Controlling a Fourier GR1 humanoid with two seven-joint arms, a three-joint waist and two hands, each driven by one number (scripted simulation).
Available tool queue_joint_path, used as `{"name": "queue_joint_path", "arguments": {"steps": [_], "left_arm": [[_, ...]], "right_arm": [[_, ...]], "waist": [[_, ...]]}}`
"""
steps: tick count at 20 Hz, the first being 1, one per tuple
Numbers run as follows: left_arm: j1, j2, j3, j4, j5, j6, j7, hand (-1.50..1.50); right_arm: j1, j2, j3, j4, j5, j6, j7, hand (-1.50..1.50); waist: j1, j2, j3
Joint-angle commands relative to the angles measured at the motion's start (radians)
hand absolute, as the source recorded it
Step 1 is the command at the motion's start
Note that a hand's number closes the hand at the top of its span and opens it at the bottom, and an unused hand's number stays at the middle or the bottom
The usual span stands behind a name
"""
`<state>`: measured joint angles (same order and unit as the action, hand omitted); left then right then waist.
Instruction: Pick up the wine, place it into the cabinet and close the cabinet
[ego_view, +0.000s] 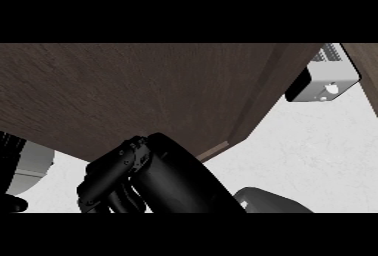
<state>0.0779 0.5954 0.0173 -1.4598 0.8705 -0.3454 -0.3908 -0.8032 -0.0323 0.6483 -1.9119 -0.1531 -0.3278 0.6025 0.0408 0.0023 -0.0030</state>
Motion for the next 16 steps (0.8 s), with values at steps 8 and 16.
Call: {"name": "queue_joint_path", "arguments": {"steps": [8, 16], "left_arm": [[-0.007, 0.017, 0.095, 0.061, 0.014, -0.067, 0.032, -1.5], [-0.003, -0.025, 0.1, 0.012, -0.02, -0.051, 0.061, -1.5]], "right_arm": [[-0.148, 0.032, -0.169, 0.373, -0.227, 0.028, -0.183, 1.5], [-0.1, 0.03, -0.225, 0.561, -0.198, 0.087, -0.32, 1.5]], "waist": [[-0.026, 0.0, 0.003], [-0.029, -0.001, 0.003]]}}
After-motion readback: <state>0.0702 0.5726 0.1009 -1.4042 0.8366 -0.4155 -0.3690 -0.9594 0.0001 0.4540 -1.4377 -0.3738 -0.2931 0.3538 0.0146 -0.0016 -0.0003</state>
